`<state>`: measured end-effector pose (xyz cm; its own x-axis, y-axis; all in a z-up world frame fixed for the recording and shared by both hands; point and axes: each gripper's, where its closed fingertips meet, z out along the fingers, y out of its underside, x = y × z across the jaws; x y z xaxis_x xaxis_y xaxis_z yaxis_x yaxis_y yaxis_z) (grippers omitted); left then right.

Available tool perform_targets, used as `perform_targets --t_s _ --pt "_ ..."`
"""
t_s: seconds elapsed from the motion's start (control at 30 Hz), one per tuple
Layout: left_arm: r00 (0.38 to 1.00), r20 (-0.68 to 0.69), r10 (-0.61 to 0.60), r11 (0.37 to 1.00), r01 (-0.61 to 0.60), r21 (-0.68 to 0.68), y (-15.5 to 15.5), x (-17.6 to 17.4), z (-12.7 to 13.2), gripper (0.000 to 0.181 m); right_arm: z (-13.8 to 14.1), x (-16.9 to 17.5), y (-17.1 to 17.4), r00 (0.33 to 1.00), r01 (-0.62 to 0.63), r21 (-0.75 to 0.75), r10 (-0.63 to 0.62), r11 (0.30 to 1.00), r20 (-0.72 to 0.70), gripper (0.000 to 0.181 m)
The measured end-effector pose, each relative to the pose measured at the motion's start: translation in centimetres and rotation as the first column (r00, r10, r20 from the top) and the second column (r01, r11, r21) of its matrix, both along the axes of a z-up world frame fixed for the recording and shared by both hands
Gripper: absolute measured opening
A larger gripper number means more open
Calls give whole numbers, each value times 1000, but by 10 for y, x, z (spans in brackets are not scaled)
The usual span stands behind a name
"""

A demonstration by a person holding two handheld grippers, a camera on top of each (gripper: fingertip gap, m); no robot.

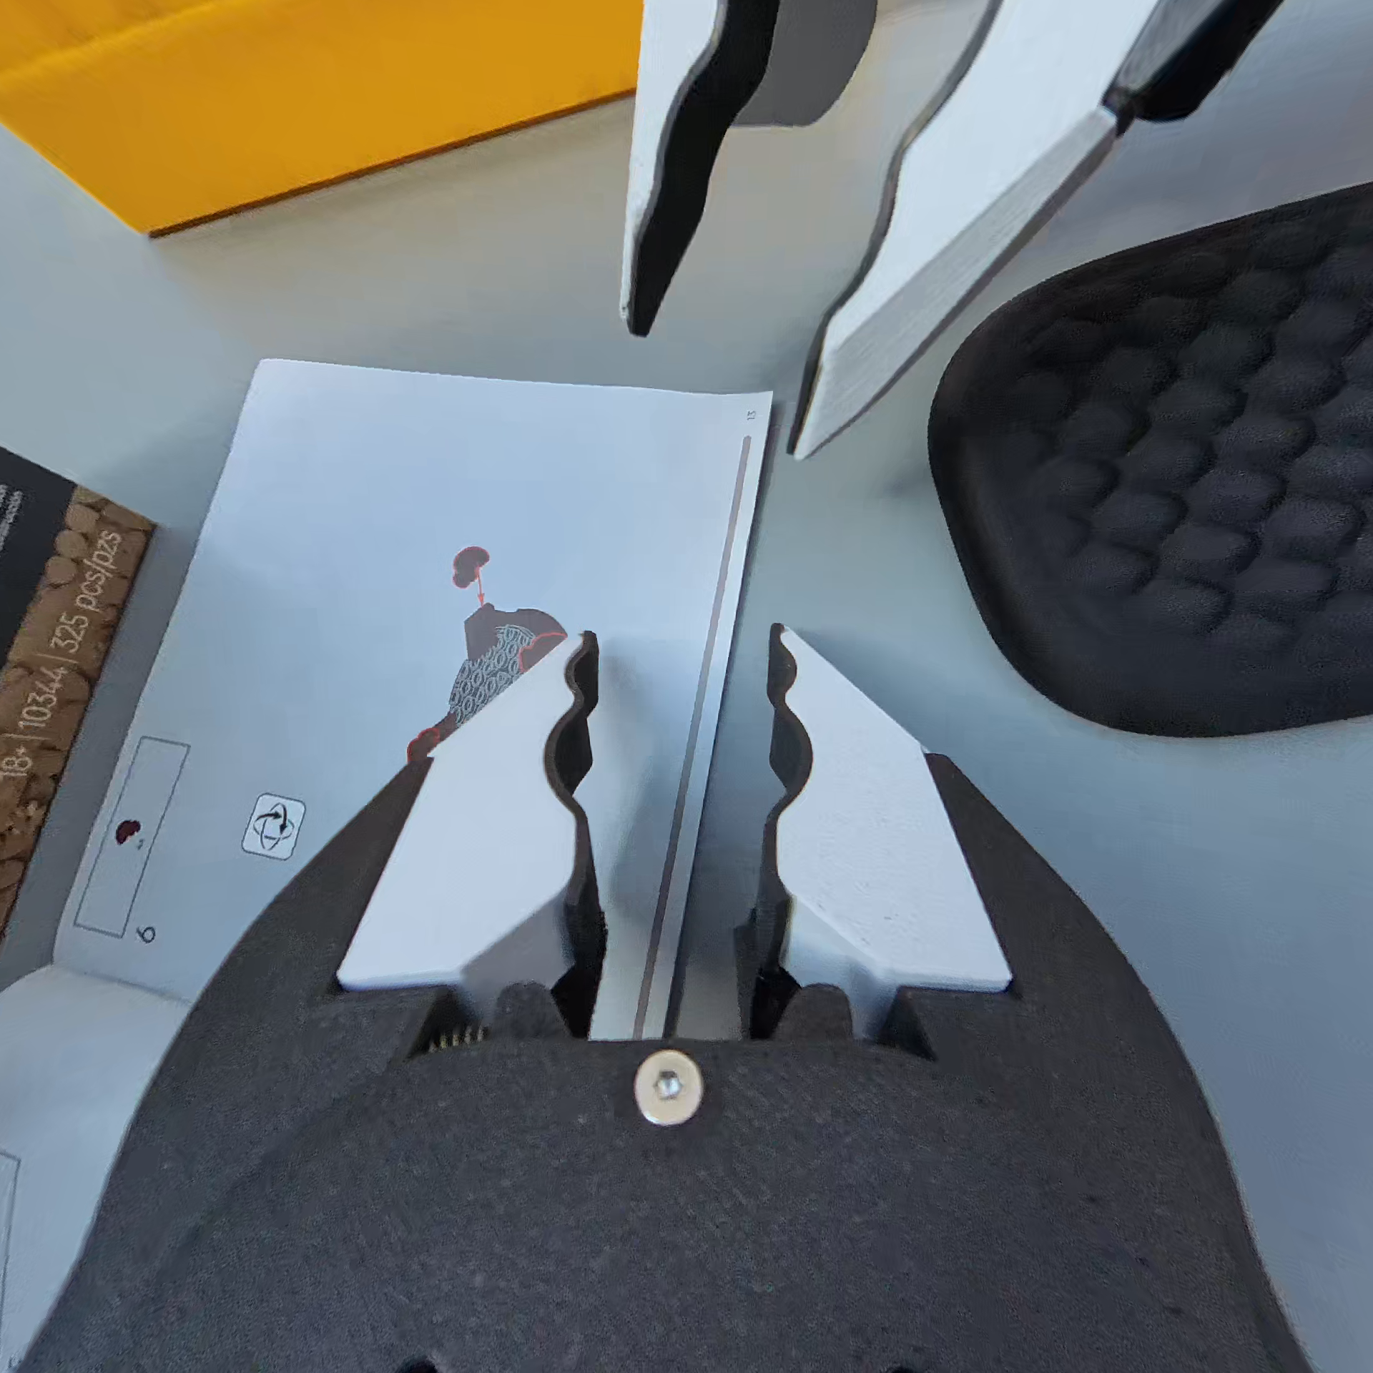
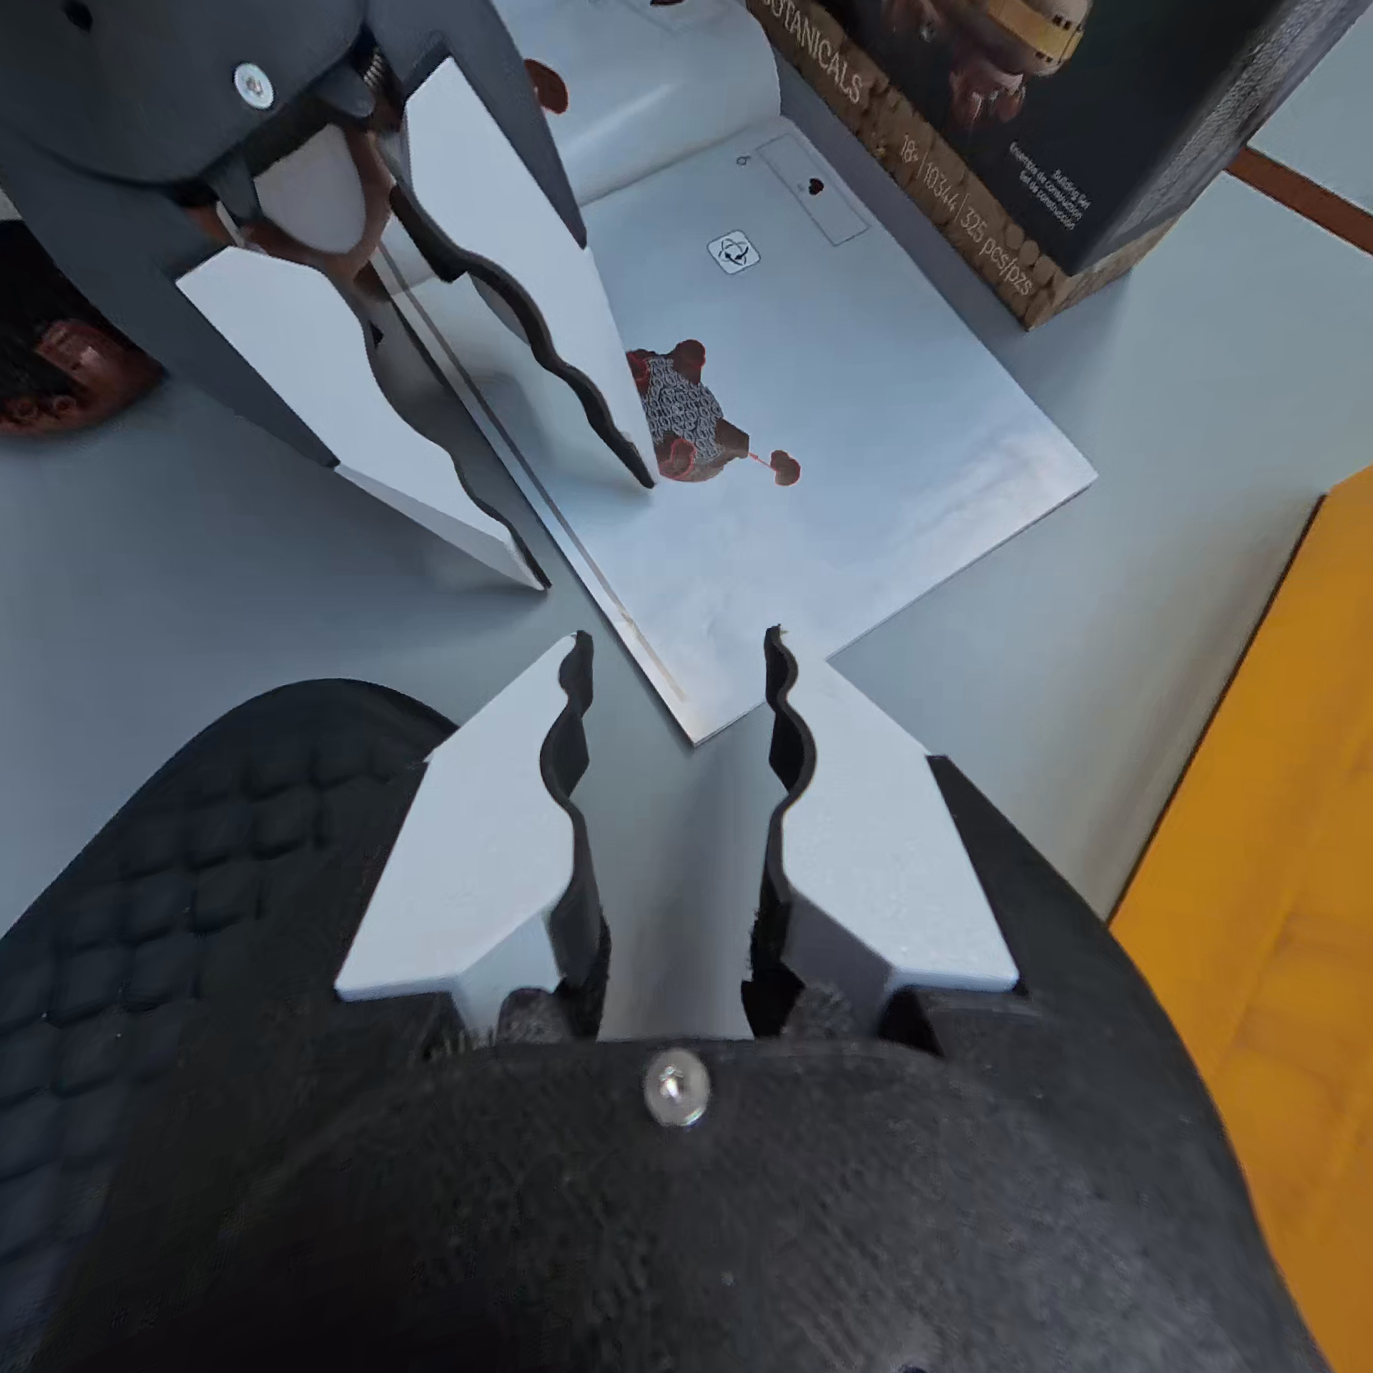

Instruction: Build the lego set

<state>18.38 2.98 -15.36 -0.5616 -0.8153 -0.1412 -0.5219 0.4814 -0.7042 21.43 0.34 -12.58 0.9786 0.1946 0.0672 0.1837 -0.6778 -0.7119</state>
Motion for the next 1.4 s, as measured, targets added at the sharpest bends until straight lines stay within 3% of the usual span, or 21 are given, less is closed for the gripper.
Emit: perform_targets --t_s 0.2,0.4,0.83,1.4 --pt "998 -36 -49 999 50 13 -11 12 -3 38 -19 5 -9 986 -34 -32 39 999 160 41" --pt "998 -48 -50 998 48 -29 -14 16 -4 28 -22 4 -12 987 -38 -36 43 999 156 41" --pt "996 -76 -41 977 24 -210 -14 16 -1 27 -27 0 -13 988 -41 -46 47 998 146 41" --pt "997 -52 -56 987 47 -151 -14 16 -2 28 -28 2 -12 989 -36 -51 43 998 142 40"
